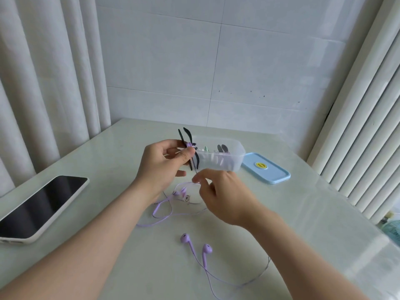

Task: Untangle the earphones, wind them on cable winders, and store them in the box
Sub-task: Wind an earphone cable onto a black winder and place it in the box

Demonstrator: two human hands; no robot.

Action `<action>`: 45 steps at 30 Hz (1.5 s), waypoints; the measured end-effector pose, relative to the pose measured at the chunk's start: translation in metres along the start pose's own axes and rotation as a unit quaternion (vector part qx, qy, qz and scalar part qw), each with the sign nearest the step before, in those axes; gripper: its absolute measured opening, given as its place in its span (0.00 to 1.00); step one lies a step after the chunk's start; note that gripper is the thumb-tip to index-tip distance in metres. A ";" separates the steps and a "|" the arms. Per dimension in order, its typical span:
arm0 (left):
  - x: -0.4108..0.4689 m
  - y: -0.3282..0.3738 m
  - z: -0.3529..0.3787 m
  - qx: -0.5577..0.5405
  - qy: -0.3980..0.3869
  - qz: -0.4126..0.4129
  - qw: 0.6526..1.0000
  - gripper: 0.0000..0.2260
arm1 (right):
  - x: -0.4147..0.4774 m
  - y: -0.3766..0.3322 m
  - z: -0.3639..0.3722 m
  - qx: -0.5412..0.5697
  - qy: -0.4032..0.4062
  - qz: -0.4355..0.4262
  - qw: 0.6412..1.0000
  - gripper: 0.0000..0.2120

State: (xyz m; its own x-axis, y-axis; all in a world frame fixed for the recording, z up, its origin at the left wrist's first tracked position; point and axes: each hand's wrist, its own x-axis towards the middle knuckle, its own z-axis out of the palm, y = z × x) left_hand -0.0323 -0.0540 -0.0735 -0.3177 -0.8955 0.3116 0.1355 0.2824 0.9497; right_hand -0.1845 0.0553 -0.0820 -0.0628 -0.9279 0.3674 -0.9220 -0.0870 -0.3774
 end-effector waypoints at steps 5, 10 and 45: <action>0.002 -0.004 0.004 0.006 0.016 -0.011 1.000 0.08 | -0.002 -0.012 0.000 0.011 0.021 -0.070 0.997 0.15; -0.001 -0.009 0.000 0.017 -0.090 -0.061 0.994 0.11 | -0.006 -0.012 -0.011 0.080 0.157 -0.086 0.981 0.10; -0.009 0.000 0.021 -0.126 -0.160 -0.038 0.978 0.16 | 0.006 0.025 -0.010 0.072 0.203 0.055 0.975 0.13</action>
State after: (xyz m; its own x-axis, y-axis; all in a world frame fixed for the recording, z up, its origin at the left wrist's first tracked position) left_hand -0.0484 -0.0383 -0.0754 -0.6083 -0.7455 0.2723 0.3146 0.0885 0.9451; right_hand -0.2121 0.0509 -0.0804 -0.3307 -0.7177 0.6129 -0.8398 -0.0725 -0.5380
